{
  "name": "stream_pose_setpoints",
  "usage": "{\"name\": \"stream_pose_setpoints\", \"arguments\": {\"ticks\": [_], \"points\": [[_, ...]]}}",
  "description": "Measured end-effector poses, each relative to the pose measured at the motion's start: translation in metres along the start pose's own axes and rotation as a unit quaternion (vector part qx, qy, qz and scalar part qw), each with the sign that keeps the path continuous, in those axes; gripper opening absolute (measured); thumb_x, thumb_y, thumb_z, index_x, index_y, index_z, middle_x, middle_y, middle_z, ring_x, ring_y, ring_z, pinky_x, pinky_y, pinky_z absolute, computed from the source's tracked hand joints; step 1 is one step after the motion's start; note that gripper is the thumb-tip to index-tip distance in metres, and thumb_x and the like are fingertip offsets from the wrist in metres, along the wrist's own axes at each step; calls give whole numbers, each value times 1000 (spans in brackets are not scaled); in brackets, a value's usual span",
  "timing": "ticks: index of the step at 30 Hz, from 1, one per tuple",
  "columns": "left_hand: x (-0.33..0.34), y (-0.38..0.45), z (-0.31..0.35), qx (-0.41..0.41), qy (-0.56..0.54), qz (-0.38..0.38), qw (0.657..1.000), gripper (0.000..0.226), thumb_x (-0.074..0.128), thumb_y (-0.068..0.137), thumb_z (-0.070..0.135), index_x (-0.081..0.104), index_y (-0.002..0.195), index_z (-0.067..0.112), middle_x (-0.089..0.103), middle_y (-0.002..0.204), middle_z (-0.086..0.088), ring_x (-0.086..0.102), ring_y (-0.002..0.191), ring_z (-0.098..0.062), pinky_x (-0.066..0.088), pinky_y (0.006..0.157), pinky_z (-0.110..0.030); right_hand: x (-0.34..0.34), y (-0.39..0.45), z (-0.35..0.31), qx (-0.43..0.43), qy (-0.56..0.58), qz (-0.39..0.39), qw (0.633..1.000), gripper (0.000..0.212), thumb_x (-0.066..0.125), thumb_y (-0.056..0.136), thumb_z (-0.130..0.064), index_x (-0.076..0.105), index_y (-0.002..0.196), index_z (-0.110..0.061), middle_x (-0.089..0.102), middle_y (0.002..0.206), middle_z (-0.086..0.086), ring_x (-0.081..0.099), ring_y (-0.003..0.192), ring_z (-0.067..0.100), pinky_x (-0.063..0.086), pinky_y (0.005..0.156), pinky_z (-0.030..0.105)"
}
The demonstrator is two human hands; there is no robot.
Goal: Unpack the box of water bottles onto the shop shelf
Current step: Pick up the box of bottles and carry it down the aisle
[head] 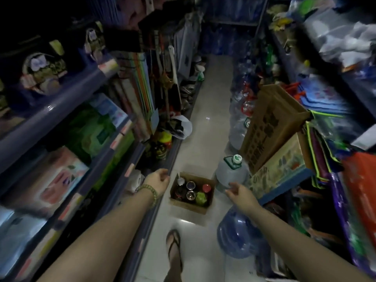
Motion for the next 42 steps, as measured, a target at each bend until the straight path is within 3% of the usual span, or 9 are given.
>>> {"name": "stream_pose_setpoints", "arguments": {"ticks": [6,13,20,23,30,34,37,40,42], "points": [[11,156,-6,-10,9,-40,999,39,51,96,23,51,133,11,63,124,-13,59,113,-28,44,94,-28,14,137,-23,29,-10,15,999,40,54,95,-22,50,131,-3,64,117,14,59,111,28,41,85,27],[63,269,-45,-66,-16,-92,993,36,50,95,12,53,131,8,65,113,-18,62,103,-29,47,89,-28,56,241,3,118,40,48,991,38,62,90,-18,56,125,-3,68,102,13,63,101,28,45,87,33],[169,342,-137,-141,-92,-98,981,40,51,94,4,51,134,9,60,123,-11,56,118,-27,38,93,-24,139,337,102,158,68,72,982,35,62,88,-3,55,120,8,62,110,20,57,96,25,42,85,31],[212,384,-189,-152,-94,-76,981,44,52,95,8,47,138,15,57,127,-7,51,124,-24,37,96,-25,179,384,161,163,39,95,981,44,63,88,-10,51,128,6,58,122,26,57,111,38,43,96,44],[282,467,-295,-107,3,-37,994,62,59,91,20,32,146,28,36,152,-2,35,139,-22,34,113,-45,259,460,275,199,42,90,975,67,58,88,-38,36,143,-7,46,140,20,45,129,35,39,107,49],[317,496,-342,-102,-56,-97,988,83,63,83,29,13,144,56,40,151,0,41,136,-22,40,107,-51,292,486,324,228,72,103,966,67,60,92,-22,26,148,-9,44,142,18,47,126,34,45,98,35],[331,501,-345,-78,11,-119,990,86,54,91,8,2,146,51,48,145,-3,53,125,-24,44,105,-44,307,489,341,204,92,68,972,68,54,95,-17,15,151,-21,51,119,3,59,91,15,45,57,0],[337,504,-353,-56,45,-102,992,81,47,95,5,0,146,48,51,142,-6,56,120,-29,48,97,-37,315,492,344,183,110,57,975,75,55,95,-15,7,151,-30,58,121,11,59,79,8,46,55,7],[337,507,-356,-64,69,-87,992,79,45,97,8,-3,145,48,62,119,-10,65,89,-24,52,73,-26,316,495,346,180,119,64,974,80,58,93,-15,4,151,-30,55,131,18,57,94,18,42,68,15]]}}
Point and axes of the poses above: each hand's wrist, its own y-axis towards the middle knuckle, its own x-axis out of the palm, z = x × y, the point moved 5 cm from there along y, towards the middle knuckle
